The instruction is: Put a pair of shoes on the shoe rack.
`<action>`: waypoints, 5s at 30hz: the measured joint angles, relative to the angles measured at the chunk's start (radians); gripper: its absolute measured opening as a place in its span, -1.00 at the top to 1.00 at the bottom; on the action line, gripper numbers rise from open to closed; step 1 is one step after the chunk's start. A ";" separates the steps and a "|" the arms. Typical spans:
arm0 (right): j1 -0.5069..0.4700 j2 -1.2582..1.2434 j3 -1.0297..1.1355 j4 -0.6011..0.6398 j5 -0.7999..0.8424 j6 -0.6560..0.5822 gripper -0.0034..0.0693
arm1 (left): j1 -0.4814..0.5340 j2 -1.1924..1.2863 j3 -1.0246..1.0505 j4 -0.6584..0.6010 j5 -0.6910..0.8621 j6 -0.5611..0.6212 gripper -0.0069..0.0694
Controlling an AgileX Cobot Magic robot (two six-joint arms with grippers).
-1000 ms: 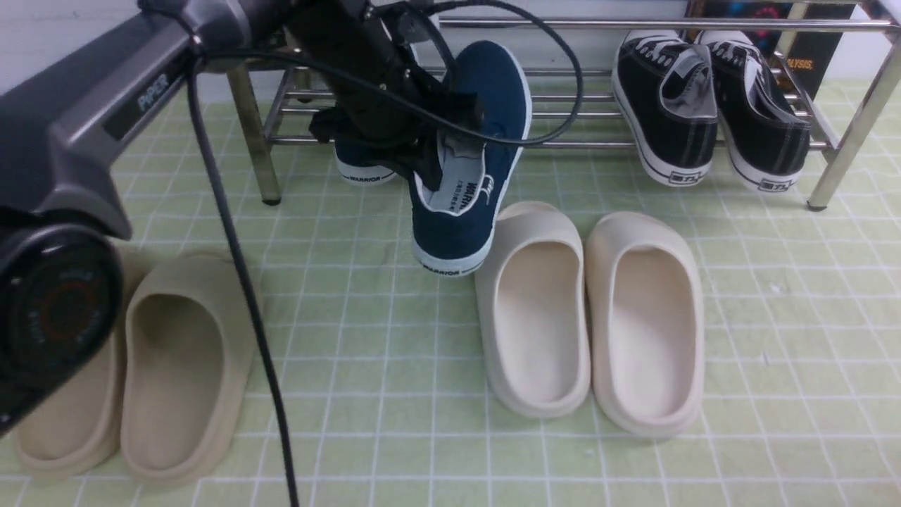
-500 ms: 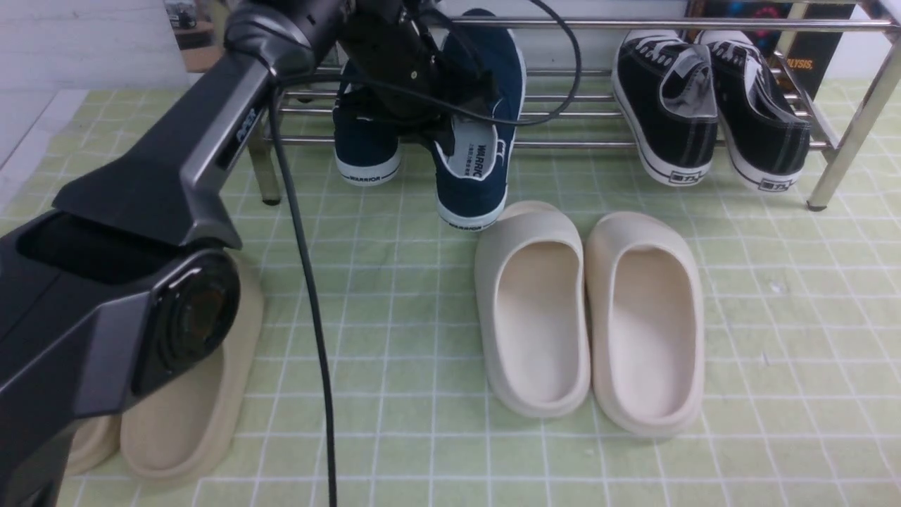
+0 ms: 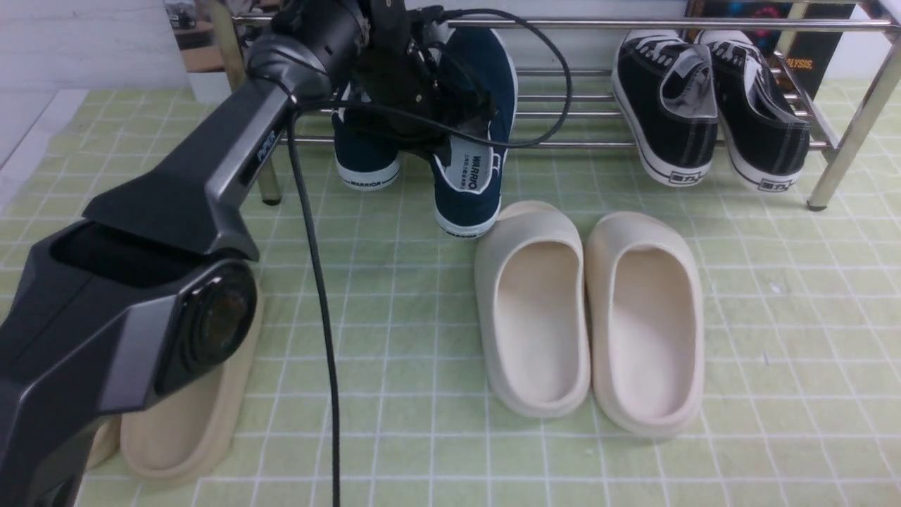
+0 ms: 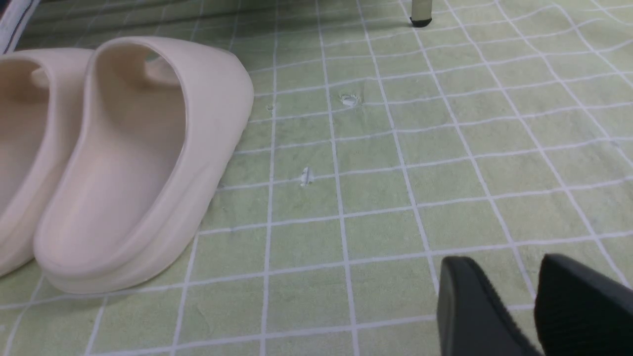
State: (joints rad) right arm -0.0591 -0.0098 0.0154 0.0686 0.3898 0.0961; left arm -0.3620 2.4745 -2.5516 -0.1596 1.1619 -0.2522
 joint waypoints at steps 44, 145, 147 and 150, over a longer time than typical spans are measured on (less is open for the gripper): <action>0.000 0.000 0.000 0.000 0.000 0.000 0.25 | -0.013 -0.186 0.105 0.038 0.087 0.076 0.85; 0.000 0.000 0.000 0.000 0.000 0.001 0.25 | 0.229 -2.357 2.579 0.036 -1.153 0.252 0.85; 0.000 0.000 0.000 0.000 0.000 0.001 0.25 | 0.270 -2.422 2.579 0.081 -1.010 0.181 0.85; 0.000 0.000 0.000 0.000 0.000 0.001 0.25 | 0.286 -2.472 2.579 0.121 -0.847 0.115 0.85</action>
State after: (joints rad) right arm -0.0591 -0.0098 0.0154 0.0686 0.3898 0.0969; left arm -0.0765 0.0028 0.0276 -0.0386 0.3147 -0.1369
